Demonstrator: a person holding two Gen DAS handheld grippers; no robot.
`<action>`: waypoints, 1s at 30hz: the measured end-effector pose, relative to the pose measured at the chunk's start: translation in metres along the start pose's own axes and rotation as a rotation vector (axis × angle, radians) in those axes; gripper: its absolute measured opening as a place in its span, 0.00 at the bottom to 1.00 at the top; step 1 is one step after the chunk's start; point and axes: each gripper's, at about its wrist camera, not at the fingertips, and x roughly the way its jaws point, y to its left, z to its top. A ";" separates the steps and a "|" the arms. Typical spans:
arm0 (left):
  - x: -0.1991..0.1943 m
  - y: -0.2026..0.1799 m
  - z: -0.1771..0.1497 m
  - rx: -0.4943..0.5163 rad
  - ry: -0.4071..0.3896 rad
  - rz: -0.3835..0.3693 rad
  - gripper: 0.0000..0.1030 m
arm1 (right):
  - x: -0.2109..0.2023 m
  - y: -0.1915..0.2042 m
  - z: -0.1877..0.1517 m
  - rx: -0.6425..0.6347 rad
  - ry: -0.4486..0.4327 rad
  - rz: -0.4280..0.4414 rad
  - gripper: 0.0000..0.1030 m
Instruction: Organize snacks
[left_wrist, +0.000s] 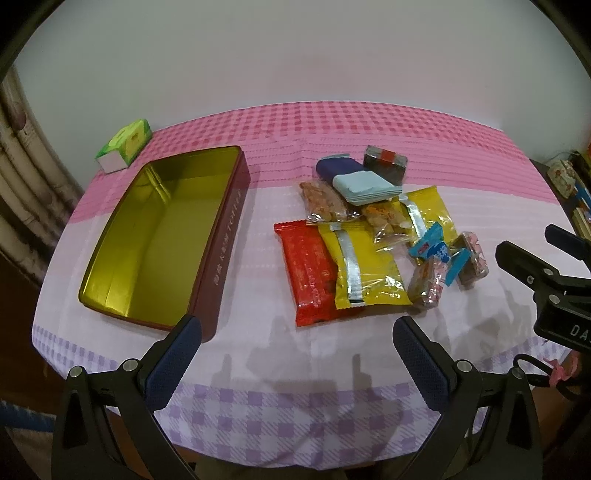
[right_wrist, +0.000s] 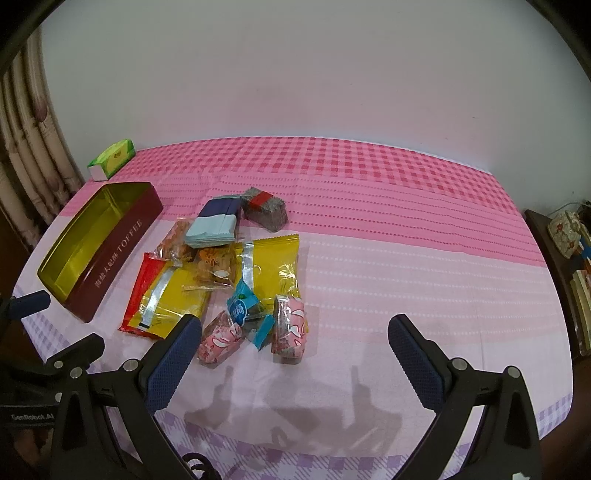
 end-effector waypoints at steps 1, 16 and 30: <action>0.001 0.000 0.000 0.000 0.001 -0.001 1.00 | 0.000 0.000 0.000 -0.002 0.000 -0.002 0.98; 0.012 0.013 0.000 -0.019 0.028 0.015 1.00 | 0.005 0.002 -0.003 -0.032 0.017 -0.006 0.91; 0.023 0.012 0.000 0.024 0.029 -0.010 1.00 | 0.036 -0.007 -0.013 -0.014 0.108 -0.022 0.50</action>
